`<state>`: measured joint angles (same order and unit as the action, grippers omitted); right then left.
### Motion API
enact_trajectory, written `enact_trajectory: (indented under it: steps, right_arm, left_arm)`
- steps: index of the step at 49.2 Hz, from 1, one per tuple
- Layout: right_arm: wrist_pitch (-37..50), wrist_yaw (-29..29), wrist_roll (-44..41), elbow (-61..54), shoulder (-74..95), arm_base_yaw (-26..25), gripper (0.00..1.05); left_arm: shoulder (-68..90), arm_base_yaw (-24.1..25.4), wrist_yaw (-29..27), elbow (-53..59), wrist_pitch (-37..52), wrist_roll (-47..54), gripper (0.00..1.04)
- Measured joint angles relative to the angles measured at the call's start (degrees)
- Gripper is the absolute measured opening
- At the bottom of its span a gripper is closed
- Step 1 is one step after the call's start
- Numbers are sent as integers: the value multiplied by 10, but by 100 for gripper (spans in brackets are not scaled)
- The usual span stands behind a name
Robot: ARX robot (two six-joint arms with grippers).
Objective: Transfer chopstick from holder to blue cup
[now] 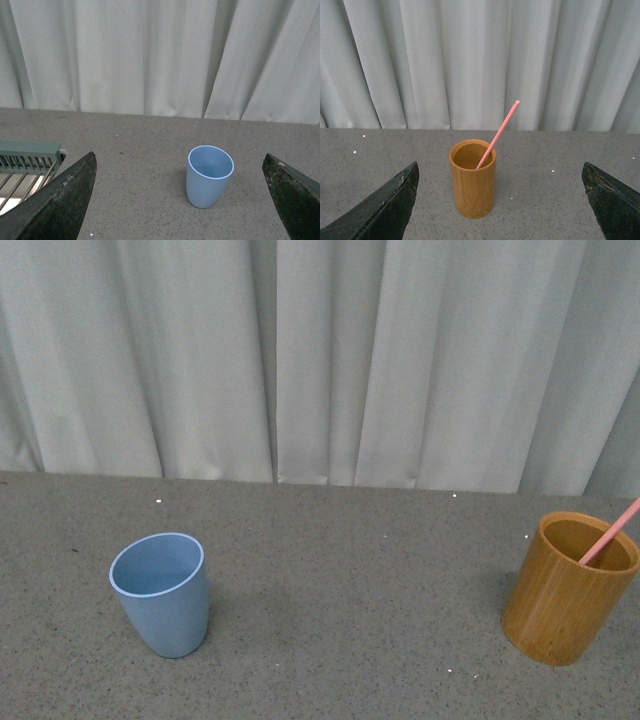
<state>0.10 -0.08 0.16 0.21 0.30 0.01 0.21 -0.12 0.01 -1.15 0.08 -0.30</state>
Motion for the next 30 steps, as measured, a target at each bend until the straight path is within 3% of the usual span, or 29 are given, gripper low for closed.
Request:
enact_trajectory:
  steps: [30]
  right_arm:
    - [0,0,0,0,0,0,95]
  left_arm:
    - [0,0,0,0,0,0,98]
